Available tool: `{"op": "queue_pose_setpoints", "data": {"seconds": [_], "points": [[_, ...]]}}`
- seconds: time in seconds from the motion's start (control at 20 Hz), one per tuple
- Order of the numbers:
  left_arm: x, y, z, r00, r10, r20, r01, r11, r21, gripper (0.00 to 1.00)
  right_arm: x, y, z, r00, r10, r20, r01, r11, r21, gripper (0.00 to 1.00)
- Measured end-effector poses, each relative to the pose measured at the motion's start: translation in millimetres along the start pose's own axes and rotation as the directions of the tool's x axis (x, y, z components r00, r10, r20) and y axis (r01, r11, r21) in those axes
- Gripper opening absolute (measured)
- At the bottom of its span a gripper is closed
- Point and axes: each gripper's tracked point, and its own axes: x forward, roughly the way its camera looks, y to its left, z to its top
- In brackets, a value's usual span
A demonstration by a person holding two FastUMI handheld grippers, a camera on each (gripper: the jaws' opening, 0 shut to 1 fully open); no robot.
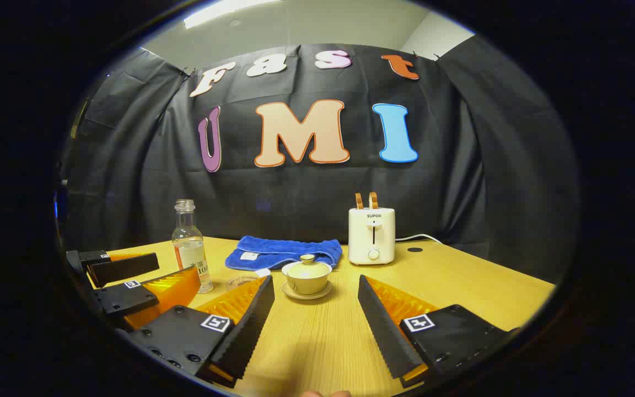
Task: Open the teacup lid with one hand, grasp the water bottle and pour water into the teacup with the other hand; after pouring, place the water bottle on the coaster and then close the teacup lid.
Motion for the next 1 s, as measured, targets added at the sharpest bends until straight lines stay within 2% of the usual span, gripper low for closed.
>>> {"op": "queue_pose_setpoints", "data": {"seconds": [1.0], "points": [[0.2, 0.2, 0.8, 1.000, -0.007, 0.003, 0.007, 1.000, 0.000, 0.95, 0.1, 7.4, -1.9, 0.999, 0.046, -0.005, -0.046, 0.999, 0.001, 0.97]]}}
